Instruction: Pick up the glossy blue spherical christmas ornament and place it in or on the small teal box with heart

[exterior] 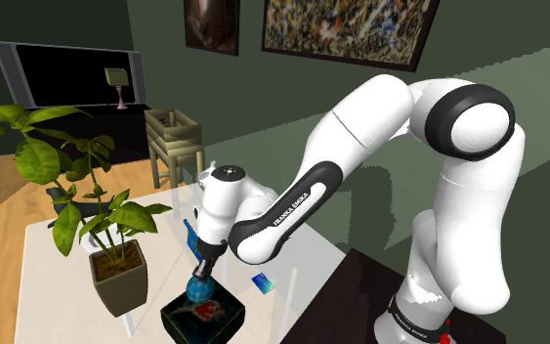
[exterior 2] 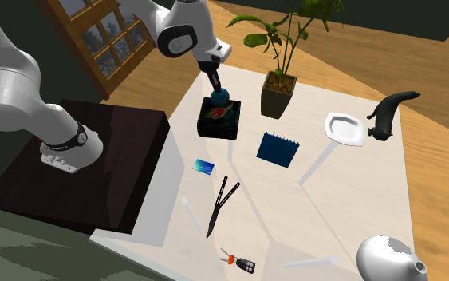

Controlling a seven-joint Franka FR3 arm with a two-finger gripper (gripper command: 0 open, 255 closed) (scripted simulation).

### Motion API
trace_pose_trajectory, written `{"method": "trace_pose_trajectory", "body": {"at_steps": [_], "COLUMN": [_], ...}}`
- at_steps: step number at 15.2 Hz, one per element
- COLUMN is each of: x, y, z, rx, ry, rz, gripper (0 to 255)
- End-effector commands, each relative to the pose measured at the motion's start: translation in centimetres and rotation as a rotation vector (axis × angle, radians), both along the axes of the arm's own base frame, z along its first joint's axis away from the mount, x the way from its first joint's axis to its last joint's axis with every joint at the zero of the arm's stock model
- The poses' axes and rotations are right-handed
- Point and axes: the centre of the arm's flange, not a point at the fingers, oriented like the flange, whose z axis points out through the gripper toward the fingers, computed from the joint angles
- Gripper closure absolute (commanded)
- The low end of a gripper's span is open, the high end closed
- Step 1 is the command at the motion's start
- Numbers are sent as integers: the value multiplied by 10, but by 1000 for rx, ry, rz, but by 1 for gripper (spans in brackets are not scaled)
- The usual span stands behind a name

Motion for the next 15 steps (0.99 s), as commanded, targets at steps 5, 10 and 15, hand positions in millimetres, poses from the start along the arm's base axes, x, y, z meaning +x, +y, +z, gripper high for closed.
{"method": "trace_pose_trajectory", "body": {"at_steps": [5,10,15], "x": [-1,-1,-1], "y": [1,1,1], "z": [-32,-43,-43], "rx": [0,0,0], "ry": [-1,-1,-1], "rz": [0,0,0], "gripper": [255,255,255]}}
